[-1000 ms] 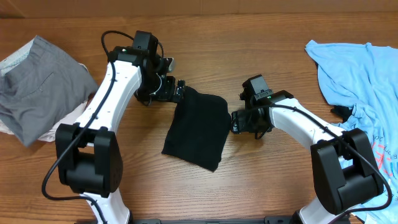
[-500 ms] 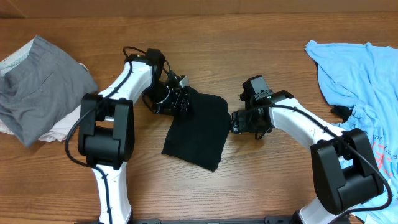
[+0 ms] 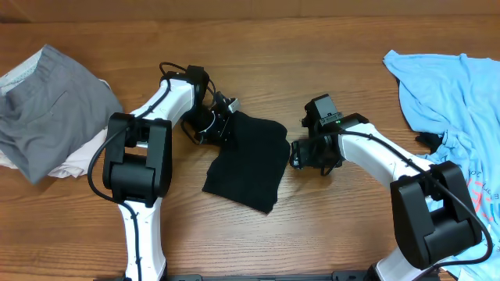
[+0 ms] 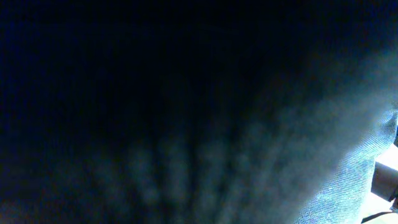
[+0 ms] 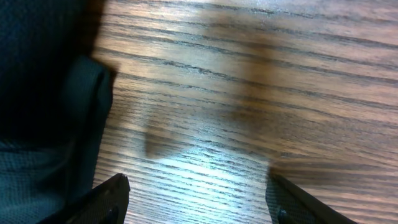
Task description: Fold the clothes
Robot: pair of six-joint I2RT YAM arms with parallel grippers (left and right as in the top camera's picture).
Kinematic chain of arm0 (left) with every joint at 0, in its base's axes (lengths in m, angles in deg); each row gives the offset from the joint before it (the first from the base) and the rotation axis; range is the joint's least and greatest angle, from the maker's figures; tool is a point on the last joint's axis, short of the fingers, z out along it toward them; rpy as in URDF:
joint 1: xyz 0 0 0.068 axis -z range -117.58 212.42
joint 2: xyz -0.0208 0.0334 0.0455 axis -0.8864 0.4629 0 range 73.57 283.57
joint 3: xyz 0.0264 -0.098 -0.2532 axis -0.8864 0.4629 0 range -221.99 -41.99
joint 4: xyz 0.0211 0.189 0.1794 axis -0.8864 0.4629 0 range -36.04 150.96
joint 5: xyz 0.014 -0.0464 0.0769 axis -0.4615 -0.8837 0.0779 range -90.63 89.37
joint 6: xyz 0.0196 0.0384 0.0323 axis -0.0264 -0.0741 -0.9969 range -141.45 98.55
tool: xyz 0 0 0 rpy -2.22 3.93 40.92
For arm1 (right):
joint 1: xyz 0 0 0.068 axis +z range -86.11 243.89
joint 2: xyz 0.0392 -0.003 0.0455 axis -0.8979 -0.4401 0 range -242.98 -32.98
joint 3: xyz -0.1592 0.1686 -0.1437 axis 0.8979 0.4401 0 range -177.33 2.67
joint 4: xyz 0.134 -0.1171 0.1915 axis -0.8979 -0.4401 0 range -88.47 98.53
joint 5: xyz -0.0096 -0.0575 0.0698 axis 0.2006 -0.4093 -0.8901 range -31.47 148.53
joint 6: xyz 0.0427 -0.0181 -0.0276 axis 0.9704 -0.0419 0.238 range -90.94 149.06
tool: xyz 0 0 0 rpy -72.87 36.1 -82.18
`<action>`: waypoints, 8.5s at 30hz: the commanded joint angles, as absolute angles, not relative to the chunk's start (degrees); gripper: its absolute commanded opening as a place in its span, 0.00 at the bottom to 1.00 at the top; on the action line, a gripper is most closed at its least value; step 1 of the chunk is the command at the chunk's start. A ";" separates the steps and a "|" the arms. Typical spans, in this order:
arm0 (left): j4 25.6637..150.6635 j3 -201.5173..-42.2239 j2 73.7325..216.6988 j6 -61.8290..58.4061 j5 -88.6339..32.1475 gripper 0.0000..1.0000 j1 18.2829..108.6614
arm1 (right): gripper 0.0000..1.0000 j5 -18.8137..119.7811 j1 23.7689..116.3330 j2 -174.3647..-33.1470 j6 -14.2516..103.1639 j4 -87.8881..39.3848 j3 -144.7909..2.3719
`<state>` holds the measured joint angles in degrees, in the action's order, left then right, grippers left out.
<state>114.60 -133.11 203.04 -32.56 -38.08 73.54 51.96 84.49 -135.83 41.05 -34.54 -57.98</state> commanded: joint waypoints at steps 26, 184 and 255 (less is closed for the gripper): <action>98.47 -137.04 168.96 -22.49 -15.30 0.05 33.23 | 0.74 52.51 84.42 -135.92 41.22 -34.71 -59.18; 130.60 -105.37 103.15 -21.48 -4.66 1.00 65.71 | 1.00 60.44 66.94 -42.02 36.57 -31.89 -27.03; 117.24 -92.78 94.65 -25.15 -3.61 1.00 65.67 | 1.00 59.50 67.18 -33.15 32.02 3.76 2.20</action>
